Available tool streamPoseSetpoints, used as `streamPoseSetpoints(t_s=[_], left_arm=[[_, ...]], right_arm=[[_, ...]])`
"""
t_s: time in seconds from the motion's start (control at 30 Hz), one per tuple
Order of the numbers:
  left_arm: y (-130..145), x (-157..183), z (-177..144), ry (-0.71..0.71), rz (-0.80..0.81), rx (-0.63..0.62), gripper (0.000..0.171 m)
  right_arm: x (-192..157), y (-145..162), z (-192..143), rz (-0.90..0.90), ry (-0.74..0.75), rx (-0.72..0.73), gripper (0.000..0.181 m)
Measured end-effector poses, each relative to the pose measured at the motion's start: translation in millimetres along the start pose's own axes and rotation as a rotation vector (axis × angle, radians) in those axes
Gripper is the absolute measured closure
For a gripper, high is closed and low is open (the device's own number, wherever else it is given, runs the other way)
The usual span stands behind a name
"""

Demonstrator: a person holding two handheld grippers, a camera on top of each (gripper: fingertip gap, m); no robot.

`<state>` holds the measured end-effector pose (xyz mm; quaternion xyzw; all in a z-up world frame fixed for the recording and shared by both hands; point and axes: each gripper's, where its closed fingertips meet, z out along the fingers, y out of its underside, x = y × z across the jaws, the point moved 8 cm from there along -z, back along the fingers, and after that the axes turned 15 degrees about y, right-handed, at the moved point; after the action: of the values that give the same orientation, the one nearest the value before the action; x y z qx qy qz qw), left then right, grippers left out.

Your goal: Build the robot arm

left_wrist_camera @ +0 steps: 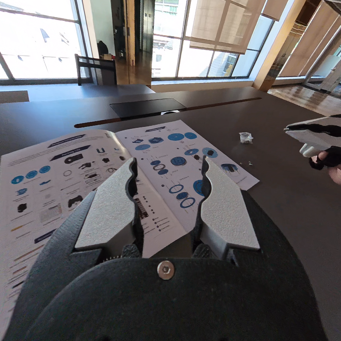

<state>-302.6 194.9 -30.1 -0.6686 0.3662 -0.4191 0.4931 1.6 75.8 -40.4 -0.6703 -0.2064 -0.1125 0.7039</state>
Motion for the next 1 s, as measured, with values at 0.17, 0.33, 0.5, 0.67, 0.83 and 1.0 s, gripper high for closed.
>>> streamPoseSetpoints(t_s=[0.17, 0.33, 0.5, 0.67, 0.83, 1.0], left_arm=[[4.0, 13.1, 8.7, 0.073, -0.007, -0.011, 0.103], [0.8, 21.7, 7.3, 0.107, -0.006, 0.014, 0.103], [-0.6, 17.2, 3.1, 0.088, -0.005, 0.031, 0.103], [3.2, 13.7, 4.9, 0.078, -0.013, 0.021, 0.103], [5.7, 13.6, 7.6, 0.064, 0.031, -0.017, 0.102], [4.6, 12.2, 5.7, 0.035, 0.102, -0.043, 0.101]], right_arm=[[16.3, 6.2, 0.4, 0.007, 0.103, -0.021, 0.178], [25.3, 11.1, 4.4, 0.010, 0.174, -0.034, 0.178], [24.8, 18.5, 8.7, -0.008, 0.172, -0.060, 0.178], [16.5, 13.7, 8.9, -0.042, 0.129, -0.042, 0.178], [3.8, 4.7, 3.1, -0.054, 0.056, -0.006, 0.178], [-2.3, 1.1, -5.0, -0.063, 0.002, 0.014, 0.178]])
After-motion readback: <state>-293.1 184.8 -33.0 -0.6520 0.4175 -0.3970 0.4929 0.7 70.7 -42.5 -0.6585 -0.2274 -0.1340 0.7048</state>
